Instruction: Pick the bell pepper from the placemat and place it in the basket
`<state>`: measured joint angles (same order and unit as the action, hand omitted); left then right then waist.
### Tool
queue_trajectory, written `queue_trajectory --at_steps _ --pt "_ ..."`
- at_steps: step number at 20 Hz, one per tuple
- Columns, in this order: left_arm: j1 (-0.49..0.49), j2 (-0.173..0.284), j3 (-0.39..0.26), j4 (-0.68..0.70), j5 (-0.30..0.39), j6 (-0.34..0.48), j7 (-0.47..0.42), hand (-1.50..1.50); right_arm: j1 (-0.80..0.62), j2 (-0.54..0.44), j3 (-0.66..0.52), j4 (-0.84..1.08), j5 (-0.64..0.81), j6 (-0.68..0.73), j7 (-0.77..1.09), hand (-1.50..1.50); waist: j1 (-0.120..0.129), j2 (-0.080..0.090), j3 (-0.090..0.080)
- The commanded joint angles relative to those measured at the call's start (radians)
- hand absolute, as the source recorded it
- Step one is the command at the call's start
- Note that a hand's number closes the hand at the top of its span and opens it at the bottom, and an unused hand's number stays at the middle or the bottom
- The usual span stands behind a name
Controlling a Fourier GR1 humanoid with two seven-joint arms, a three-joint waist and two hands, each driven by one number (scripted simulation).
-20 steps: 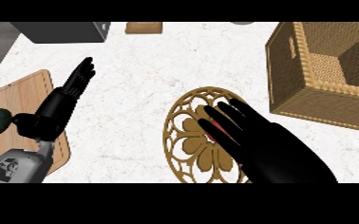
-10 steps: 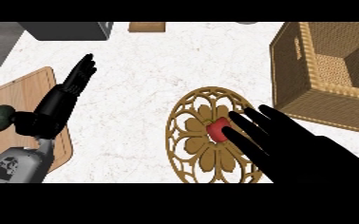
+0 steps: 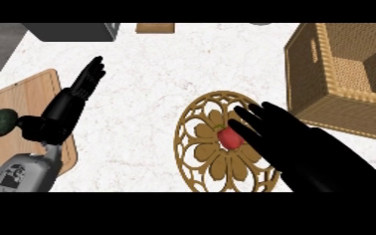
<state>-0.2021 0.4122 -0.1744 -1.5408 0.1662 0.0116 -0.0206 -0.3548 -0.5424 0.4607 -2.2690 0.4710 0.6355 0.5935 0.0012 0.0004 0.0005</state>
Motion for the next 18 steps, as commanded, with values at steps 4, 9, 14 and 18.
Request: queue_trajectory --at_steps 4,9,14,18 --pt "0.01 0.005 0.058 -0.009 0.001 -0.057 0.014 0.0 0.069 0.057 0.029 0.23 0.228 -0.178 -0.278 -1.5 0.005 0.001 0.0" --pt "0.017 -0.034 0.057 -0.003 -0.045 -0.061 0.0 0.0 0.074 0.139 0.091 0.37 0.373 -0.288 -0.37 -1.5 0.004 0.0 0.0" --pt "0.017 -0.088 0.075 0.037 -0.075 -0.068 -0.033 0.0 0.084 0.128 -0.018 0.432 0.37 -0.308 -0.505 -1.5 -0.001 0.001 -0.001" --pt "0.02 -0.1 0.094 -0.012 -0.098 -0.085 0.012 0.0 0.179 0.196 0.065 0.371 0.468 -0.325 -0.492 -1.5 -0.001 -0.001 0.0"
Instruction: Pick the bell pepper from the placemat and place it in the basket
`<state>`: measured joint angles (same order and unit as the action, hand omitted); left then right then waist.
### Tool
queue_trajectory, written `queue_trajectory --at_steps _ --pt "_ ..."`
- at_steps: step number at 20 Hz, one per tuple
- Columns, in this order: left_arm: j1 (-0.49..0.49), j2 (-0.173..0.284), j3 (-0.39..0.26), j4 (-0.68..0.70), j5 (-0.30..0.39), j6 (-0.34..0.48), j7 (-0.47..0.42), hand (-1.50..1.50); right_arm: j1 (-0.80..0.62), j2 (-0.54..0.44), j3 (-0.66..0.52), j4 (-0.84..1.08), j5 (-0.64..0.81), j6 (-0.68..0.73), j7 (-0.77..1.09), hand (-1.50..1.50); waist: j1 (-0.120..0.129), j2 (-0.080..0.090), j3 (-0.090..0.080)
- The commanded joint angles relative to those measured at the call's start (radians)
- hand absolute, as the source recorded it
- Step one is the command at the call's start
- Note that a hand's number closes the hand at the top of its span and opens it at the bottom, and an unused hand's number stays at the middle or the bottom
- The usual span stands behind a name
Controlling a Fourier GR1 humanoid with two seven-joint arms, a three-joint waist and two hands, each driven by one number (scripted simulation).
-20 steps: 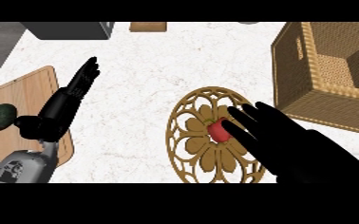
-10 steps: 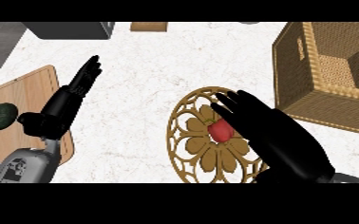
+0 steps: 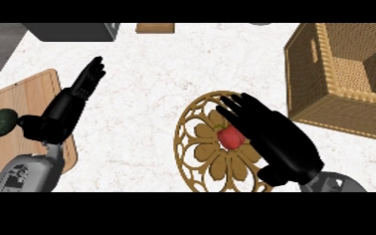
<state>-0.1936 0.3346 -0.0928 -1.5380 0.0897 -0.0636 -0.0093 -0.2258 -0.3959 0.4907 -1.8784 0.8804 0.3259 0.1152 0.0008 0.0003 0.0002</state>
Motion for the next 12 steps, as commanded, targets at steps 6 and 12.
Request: queue_trajectory --at_steps 6,12 --pt "-0.038 -0.016 0.055 -0.039 -0.021 -0.054 0.082 0.0 0.084 0.083 0.018 0.003 0.078 -0.004 -0.082 -1.5 -0.003 -0.001 0.0" --pt "0.055 -0.088 0.027 -0.063 -0.101 -0.045 0.008 0.0 0.065 0.123 -0.014 -0.009 0.147 0.064 -0.06 -1.5 -0.001 -0.001 0.0"
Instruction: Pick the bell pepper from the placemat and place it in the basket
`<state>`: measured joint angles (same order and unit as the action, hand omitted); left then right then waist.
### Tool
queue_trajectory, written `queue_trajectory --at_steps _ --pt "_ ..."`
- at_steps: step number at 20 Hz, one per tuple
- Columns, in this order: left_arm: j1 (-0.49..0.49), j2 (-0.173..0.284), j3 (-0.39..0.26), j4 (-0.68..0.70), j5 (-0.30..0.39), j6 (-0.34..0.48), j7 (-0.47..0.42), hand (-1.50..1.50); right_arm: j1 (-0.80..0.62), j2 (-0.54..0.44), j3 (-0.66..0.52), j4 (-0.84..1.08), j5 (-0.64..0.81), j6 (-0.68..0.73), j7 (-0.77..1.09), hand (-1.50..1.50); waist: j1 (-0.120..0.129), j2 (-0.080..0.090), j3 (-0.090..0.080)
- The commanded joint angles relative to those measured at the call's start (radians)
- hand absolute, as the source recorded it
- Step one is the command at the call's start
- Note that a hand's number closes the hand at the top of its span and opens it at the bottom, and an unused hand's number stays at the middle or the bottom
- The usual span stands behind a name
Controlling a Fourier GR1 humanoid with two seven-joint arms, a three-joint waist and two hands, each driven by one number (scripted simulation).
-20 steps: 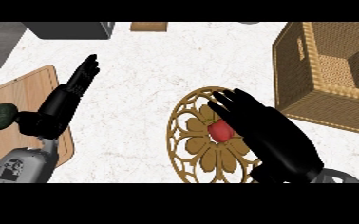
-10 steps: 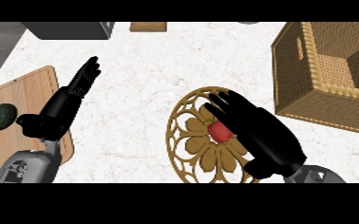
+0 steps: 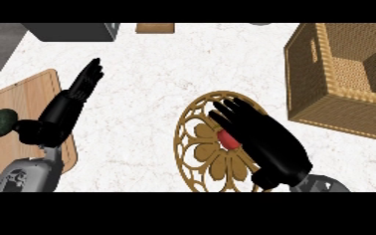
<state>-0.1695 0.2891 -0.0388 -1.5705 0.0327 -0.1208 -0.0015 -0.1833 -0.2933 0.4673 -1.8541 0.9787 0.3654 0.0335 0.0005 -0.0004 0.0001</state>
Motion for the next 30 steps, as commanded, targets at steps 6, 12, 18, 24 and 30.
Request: queue_trajectory --at_steps 6,12,18,24,30 --pt "0.013 -0.055 0.004 -0.052 -0.048 -0.001 0.044 0.0 0.05 0.028 0.022 0.084 0.155 -0.076 -0.05 -1.5 0.001 0.0 0.0" --pt "-0.019 -0.037 0.072 0.027 -0.021 -0.084 -0.004 0.0 0.008 0.108 0.012 0.132 0.21 -0.037 -0.029 -1.5 0.0 0.0 0.0" --pt "-0.069 -0.073 0.061 0.118 -0.089 -0.052 -0.038 0.0 -0.034 0.144 -0.014 0.221 0.25 -0.033 -0.028 -1.5 -0.002 0.001 0.0" --pt "-0.036 -0.121 0.041 0.124 -0.132 -0.027 -0.085 0.0 -0.097 0.188 -0.041 0.346 0.295 -0.045 -0.028 -1.5 0.0 0.002 0.0" --pt "0.016 -0.079 0.083 -0.067 -0.075 -0.095 0.058 0.0 -0.063 0.221 -0.041 0.409 0.328 -0.08 -0.059 -1.5 0.003 0.0 0.0"
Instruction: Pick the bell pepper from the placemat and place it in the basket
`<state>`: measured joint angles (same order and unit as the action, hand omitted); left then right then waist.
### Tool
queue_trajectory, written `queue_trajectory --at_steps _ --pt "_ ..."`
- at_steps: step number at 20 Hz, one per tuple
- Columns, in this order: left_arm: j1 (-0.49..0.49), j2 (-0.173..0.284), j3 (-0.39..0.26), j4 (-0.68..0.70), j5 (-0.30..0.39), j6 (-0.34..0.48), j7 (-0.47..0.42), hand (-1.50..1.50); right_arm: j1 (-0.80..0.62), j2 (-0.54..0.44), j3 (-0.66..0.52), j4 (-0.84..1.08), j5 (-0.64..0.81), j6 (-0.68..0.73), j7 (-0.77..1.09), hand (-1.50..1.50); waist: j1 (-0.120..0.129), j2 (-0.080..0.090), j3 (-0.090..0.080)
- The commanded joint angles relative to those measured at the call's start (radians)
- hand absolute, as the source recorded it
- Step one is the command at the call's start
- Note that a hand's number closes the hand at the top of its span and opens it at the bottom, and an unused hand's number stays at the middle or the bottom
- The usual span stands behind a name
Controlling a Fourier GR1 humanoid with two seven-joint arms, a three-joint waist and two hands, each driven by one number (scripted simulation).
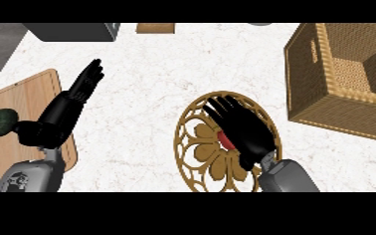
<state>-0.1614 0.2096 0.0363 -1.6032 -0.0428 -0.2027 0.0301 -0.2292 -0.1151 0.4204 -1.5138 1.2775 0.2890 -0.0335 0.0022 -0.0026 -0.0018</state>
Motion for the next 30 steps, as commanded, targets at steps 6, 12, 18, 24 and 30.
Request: queue_trajectory --at_steps 6,12,18,24,30 --pt "-0.072 -0.026 0.004 0.044 -0.034 0.022 0.006 0.0 -0.036 -0.023 0.014 0.169 0.069 -0.01 -0.074 1.5 0.0 0.004 0.002" --pt "-0.046 -0.026 0.017 0.081 -0.042 0.001 -0.042 0.0 0.03 -0.046 0.023 0.043 0.089 0.001 -0.102 1.5 -0.004 0.003 0.002" --pt "0.037 -0.007 0.034 0.038 -0.006 -0.044 -0.074 0.0 -0.021 -0.01 0.095 0.156 0.204 -0.146 -0.115 1.5 0.003 0.003 0.002" --pt "0.015 -0.03 0.027 -0.008 -0.03 0.014 0.01 0.0 0.297 -0.006 -0.131 -0.087 0.018 -0.058 0.064 1.5 -0.051 -0.007 0.002" --pt "0.003 -0.018 0.041 0.047 -0.034 0.002 -0.037 0.0 0.541 0.041 -0.079 -0.368 -0.072 -0.081 0.081 1.5 -0.027 -0.001 0.001"
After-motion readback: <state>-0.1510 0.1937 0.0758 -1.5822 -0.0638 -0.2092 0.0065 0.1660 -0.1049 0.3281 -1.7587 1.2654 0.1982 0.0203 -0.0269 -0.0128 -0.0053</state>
